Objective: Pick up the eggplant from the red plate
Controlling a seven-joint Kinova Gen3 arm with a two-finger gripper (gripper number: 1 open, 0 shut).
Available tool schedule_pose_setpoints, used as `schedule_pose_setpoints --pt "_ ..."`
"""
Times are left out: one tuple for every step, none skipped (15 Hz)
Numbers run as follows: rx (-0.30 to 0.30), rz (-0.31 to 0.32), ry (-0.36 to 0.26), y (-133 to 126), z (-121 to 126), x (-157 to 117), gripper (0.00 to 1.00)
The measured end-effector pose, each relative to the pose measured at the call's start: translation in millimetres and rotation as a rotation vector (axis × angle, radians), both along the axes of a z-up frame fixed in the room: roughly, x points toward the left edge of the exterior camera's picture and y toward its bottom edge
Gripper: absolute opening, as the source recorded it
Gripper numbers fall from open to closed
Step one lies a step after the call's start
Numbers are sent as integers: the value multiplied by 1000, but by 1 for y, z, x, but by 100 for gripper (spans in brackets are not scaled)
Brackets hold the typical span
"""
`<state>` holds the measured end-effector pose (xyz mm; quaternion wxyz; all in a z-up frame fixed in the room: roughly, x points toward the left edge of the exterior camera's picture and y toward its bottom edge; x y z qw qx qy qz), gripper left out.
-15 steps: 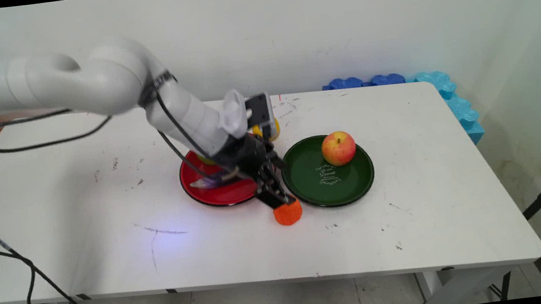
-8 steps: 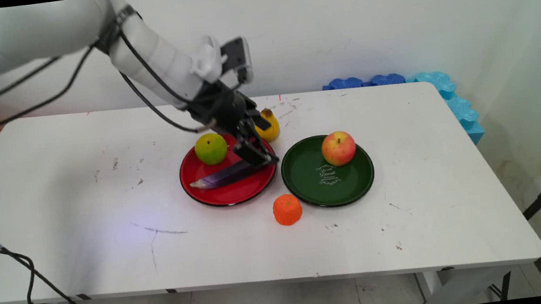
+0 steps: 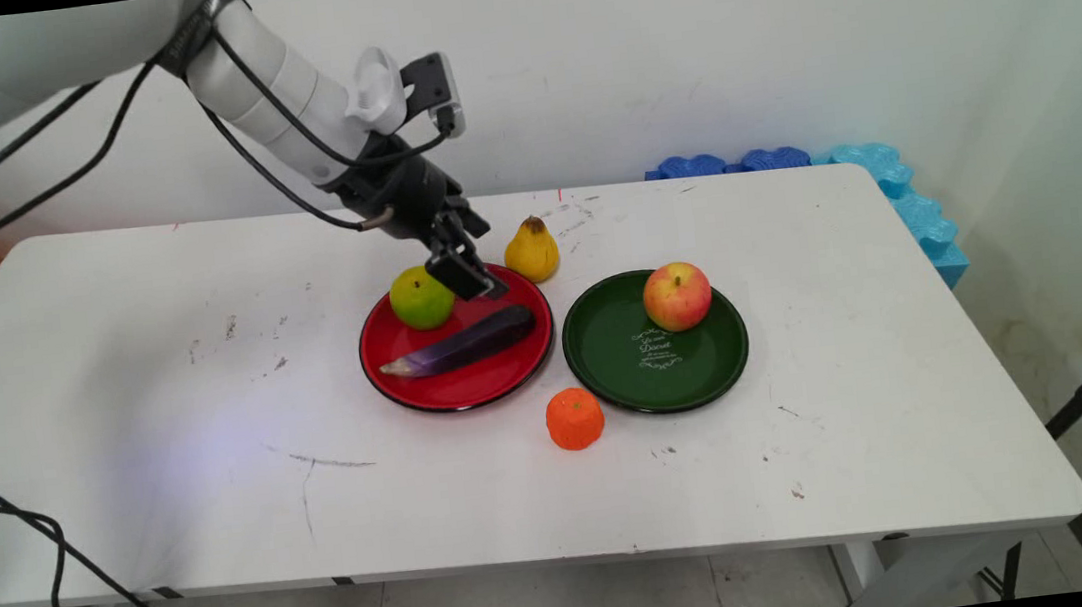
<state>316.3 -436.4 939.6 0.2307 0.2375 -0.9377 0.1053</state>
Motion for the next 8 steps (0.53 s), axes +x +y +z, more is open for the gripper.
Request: schedule_pose_setpoints --pt "4 6 -11 -3 -6 4 100" --pt "8 9 -20 -5 -12 7 100" --pt "11 11 -29 -7 -20 10 100" --pt "14 11 -35 -8 -28 13 100" --pt "17 9 -39 -9 -35 14 100" --pt "18 4 -45 -10 -43 16 100" --pt "17 0 -49 -11 -51 17 100" --pt "16 -3 -52 -12 -58 17 100"
